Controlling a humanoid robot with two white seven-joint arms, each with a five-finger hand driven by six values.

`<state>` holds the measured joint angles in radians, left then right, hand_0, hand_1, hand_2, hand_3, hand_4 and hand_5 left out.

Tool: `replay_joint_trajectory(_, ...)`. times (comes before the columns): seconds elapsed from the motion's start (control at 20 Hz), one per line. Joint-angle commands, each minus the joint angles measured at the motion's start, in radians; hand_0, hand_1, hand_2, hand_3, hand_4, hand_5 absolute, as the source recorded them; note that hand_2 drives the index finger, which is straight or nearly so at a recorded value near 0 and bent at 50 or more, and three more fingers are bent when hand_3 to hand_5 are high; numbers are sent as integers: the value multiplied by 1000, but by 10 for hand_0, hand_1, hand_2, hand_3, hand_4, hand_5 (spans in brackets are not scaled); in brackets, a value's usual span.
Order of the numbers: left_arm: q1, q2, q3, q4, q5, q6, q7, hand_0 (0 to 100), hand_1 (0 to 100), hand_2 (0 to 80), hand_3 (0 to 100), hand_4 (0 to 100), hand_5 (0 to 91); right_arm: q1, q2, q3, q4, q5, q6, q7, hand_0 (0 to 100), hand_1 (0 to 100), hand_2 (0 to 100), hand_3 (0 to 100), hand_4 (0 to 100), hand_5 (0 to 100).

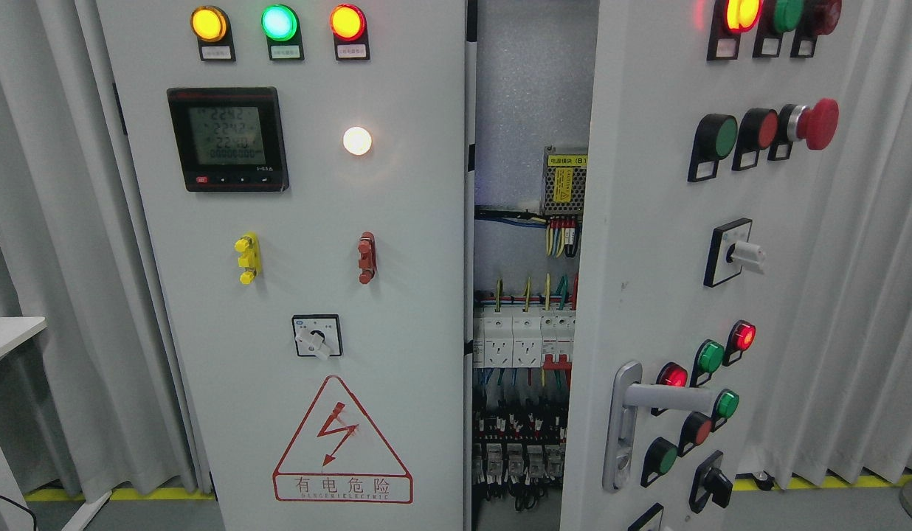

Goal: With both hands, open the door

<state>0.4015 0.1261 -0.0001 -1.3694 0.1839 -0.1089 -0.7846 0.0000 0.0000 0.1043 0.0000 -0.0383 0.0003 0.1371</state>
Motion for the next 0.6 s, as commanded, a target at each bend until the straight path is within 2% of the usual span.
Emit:
replay_joint_trajectory(0.0, -10, 191, 2, -571, 184, 0, -5, 296, 0, 28, 28, 36, 0, -23, -5, 0, 12, 0, 0, -1, 218, 0, 0, 0, 0, 0)
replay_joint_trajectory(0.1, -20, 220, 2, -617, 232, 0, -5, 296, 0, 28, 28, 36, 0, -23, -5, 0, 12, 0, 0, -1, 218, 0, 0, 0, 0, 0)
replay_joint_trajectory(0.25, -70, 227, 2, -654, 244, 0, -5, 296, 0, 28, 28, 37, 0, -23, -5, 0, 12, 0, 0, -1, 218, 0, 0, 0, 0, 0)
replay_joint_trajectory(0.55, -229, 251, 3, -672, 348, 9, -5, 296, 0, 28, 28, 37, 0, -23, -5, 0, 12, 0, 0, -1, 218, 0, 0, 0, 0, 0)
